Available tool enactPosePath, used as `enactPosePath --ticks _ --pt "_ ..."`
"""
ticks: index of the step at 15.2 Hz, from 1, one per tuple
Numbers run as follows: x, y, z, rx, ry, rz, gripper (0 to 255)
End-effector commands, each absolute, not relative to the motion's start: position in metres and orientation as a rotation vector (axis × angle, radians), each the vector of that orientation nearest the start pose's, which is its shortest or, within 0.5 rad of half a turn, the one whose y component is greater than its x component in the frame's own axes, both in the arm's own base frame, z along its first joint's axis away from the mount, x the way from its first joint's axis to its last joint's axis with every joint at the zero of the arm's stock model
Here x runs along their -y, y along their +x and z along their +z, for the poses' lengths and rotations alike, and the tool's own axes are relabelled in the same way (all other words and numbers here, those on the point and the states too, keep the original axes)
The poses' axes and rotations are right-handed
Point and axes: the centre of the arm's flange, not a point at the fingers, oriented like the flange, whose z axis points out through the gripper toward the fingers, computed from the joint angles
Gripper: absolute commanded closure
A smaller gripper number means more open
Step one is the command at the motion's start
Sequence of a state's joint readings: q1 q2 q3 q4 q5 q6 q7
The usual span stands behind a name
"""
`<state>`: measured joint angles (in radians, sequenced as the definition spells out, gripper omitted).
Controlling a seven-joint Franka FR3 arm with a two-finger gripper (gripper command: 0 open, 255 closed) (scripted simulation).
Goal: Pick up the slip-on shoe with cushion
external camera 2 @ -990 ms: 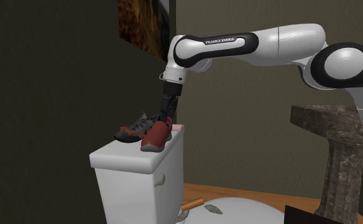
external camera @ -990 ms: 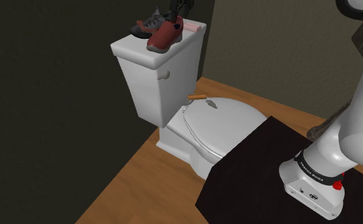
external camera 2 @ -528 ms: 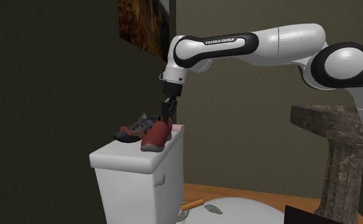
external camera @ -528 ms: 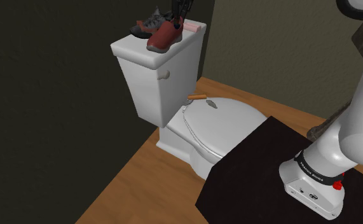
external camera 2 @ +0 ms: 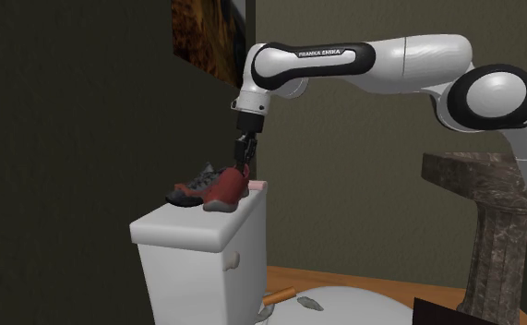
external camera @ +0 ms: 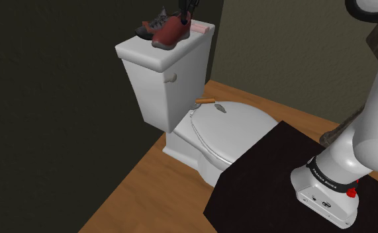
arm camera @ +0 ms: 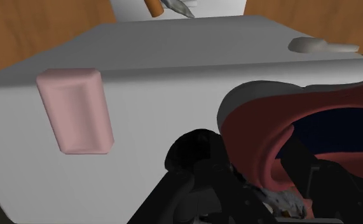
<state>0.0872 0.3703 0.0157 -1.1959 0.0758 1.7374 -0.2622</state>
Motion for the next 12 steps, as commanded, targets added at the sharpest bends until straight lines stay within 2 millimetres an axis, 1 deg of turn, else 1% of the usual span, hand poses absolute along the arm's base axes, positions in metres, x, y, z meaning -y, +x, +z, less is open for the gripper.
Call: enactPosePath --ticks 1,10,12 --pt "-0.074 0.675 0.603 0.545 -3.013 -0.273 255" --pt "-0.074 0.675 0.65 0.545 -3.013 -0.273 255" --pt "-0.074 0.675 0.651 0.545 -3.013 -0.273 255"
